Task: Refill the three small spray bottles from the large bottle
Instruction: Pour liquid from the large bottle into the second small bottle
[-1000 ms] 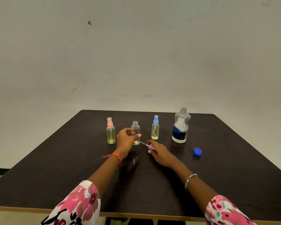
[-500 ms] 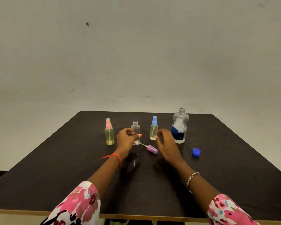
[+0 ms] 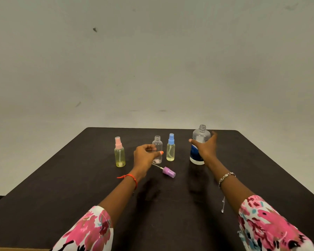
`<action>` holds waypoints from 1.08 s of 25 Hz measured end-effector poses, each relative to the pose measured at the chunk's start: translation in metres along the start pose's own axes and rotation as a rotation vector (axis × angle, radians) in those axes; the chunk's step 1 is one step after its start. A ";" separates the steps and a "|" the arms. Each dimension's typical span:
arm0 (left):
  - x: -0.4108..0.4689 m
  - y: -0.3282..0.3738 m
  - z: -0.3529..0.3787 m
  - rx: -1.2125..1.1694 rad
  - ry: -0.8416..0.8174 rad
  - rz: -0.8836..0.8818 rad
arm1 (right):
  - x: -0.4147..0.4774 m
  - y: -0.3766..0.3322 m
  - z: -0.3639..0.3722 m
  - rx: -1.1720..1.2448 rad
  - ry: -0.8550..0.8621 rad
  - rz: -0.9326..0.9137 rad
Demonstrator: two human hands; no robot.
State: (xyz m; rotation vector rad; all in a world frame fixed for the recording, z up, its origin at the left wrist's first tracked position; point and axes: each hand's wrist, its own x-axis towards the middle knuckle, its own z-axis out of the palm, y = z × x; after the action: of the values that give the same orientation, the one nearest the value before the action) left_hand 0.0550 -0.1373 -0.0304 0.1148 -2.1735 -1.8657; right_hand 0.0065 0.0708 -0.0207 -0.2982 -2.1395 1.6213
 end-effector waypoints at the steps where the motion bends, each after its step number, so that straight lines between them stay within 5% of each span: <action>1: 0.000 0.001 0.000 0.002 -0.008 -0.002 | 0.002 0.002 0.001 0.027 -0.020 0.028; 5: 0.001 0.002 -0.001 -0.003 -0.020 0.001 | 0.003 0.002 0.002 0.052 0.040 0.033; 11: -0.003 0.009 -0.009 -0.001 -0.021 0.013 | -0.017 -0.019 0.003 0.013 0.098 -0.215; 17: -0.011 0.018 -0.021 -0.003 -0.037 0.049 | -0.037 -0.054 0.003 -0.149 -0.016 -0.525; 27: -0.019 0.031 -0.035 -0.046 -0.028 0.051 | -0.057 -0.076 0.011 -0.384 -0.143 -0.732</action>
State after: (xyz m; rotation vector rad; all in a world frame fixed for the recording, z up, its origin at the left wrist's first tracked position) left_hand 0.0862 -0.1615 0.0020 0.0240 -2.1292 -1.8986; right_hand 0.0584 0.0146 0.0375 0.4602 -2.2673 0.8373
